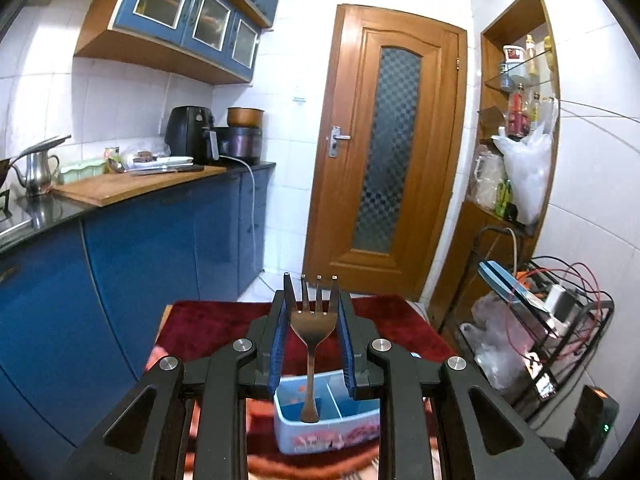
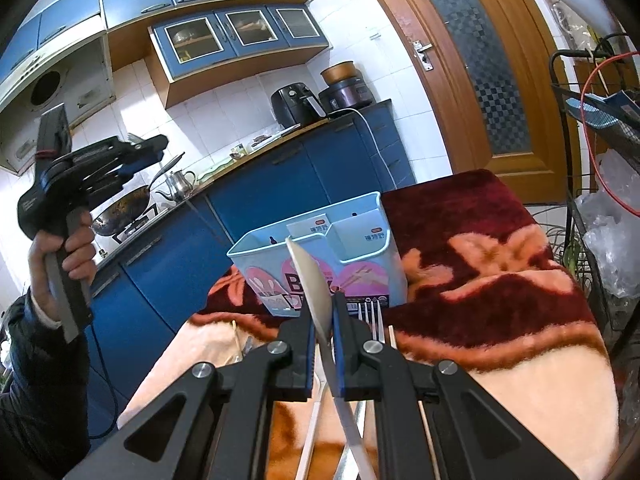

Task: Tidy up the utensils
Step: 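Lower the fork into the blue box with the left tool while the right tool drops the spoon in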

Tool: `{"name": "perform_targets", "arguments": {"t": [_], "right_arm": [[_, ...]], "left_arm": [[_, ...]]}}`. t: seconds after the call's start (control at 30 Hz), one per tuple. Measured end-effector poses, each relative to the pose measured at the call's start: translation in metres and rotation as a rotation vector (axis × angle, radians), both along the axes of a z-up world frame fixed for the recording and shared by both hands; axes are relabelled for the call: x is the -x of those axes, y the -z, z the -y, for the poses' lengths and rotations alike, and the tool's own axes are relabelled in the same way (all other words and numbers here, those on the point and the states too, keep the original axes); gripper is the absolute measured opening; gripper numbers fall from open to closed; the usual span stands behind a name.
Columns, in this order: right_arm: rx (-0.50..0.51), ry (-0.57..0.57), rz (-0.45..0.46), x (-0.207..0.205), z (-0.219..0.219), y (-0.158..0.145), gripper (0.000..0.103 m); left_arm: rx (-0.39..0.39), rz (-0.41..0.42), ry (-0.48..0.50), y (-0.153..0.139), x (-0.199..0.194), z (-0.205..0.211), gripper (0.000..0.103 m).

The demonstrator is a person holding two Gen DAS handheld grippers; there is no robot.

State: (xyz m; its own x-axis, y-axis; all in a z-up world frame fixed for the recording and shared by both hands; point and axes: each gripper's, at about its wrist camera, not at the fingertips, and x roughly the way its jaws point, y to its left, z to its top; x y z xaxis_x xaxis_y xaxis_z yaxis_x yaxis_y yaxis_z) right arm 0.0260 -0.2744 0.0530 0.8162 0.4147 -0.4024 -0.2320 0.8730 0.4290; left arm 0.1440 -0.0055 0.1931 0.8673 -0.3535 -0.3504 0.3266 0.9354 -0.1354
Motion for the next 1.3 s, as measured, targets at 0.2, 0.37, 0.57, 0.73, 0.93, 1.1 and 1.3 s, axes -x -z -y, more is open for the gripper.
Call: {"name": "perform_targets", "arguments": {"t": [0.2, 0.37, 0.57, 0.73, 0.93, 1.1, 1.3], "right_arm": [[0.001, 0.011, 0.005, -0.001, 0.005, -0.002, 0.01], [0.006, 0.011, 0.017, -0.011, 0.006, -0.011, 0.01], [-0.004, 0.028, 0.074, -0.034, 0.007, -0.032, 0.01], [0.0, 0.057, 0.112, -0.067, 0.004, -0.045, 0.01], [0.014, 0.092, 0.152, -0.101, 0.0, -0.059, 0.01], [0.012, 0.116, 0.197, -0.119, -0.002, -0.066, 0.011], [0.102, 0.111, 0.156, -0.136, -0.021, -0.049, 0.011]], "left_arm": [[-0.004, -0.064, -0.02, 0.025, -0.029, 0.007, 0.023], [-0.027, -0.141, -0.04, 0.058, -0.049, 0.008, 0.023], [-0.02, -0.204, -0.03, 0.091, -0.06, 0.008, 0.023], [-0.035, -0.219, -0.026, 0.109, -0.064, 0.013, 0.023], [-0.038, -0.227, -0.01, 0.124, -0.066, 0.016, 0.023], [-0.051, -0.205, -0.004, 0.125, -0.064, 0.019, 0.024], [-0.042, -0.203, -0.005, 0.125, -0.062, 0.017, 0.024]]}}
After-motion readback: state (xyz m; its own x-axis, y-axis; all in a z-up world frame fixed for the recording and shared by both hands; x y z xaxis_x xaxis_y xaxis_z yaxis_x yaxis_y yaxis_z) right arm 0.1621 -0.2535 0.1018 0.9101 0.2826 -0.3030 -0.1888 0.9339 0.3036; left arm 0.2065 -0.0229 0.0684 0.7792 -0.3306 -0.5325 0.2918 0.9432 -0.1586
